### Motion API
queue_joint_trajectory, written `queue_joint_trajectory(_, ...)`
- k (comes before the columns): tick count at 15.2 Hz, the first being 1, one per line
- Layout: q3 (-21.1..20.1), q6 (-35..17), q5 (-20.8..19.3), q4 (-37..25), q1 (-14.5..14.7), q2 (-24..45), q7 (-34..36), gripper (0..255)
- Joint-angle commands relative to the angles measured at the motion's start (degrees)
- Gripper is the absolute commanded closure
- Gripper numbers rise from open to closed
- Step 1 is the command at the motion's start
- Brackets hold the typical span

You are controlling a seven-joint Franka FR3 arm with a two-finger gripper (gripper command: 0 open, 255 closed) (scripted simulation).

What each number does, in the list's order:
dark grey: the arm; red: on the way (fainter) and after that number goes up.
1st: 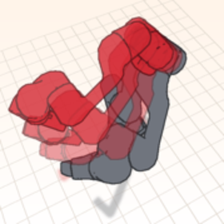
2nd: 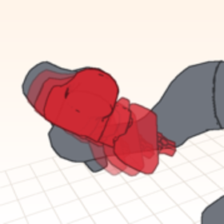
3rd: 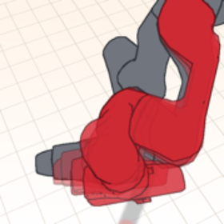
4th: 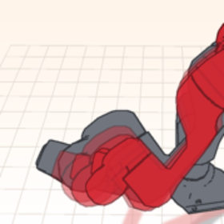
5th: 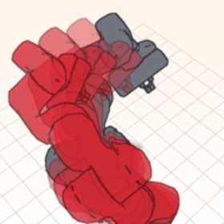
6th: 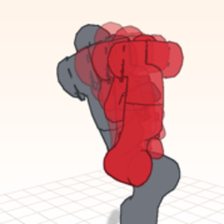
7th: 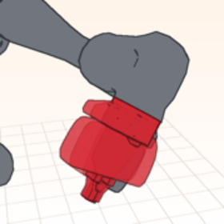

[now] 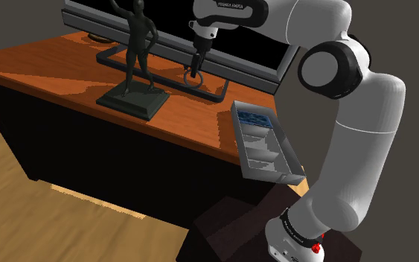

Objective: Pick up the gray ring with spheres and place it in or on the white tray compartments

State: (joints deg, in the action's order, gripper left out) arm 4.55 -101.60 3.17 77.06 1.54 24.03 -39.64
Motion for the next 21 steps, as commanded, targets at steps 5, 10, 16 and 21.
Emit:
queue_joint_trajectory(5,0.00,-0.21,0.00,0.28,0.00,-0.08,-0.02,0)
queue_joint_trajectory(10,0.00,-0.21,0.00,0.28,0.00,-0.08,-0.02,255)
queue_joint_trajectory(16,0.01,-0.22,0.00,0.29,0.00,-0.09,-0.02,255)
queue_joint_trajectory(21,0.02,3.79,-0.01,-4.04,-0.11,0.22,0.08,255)
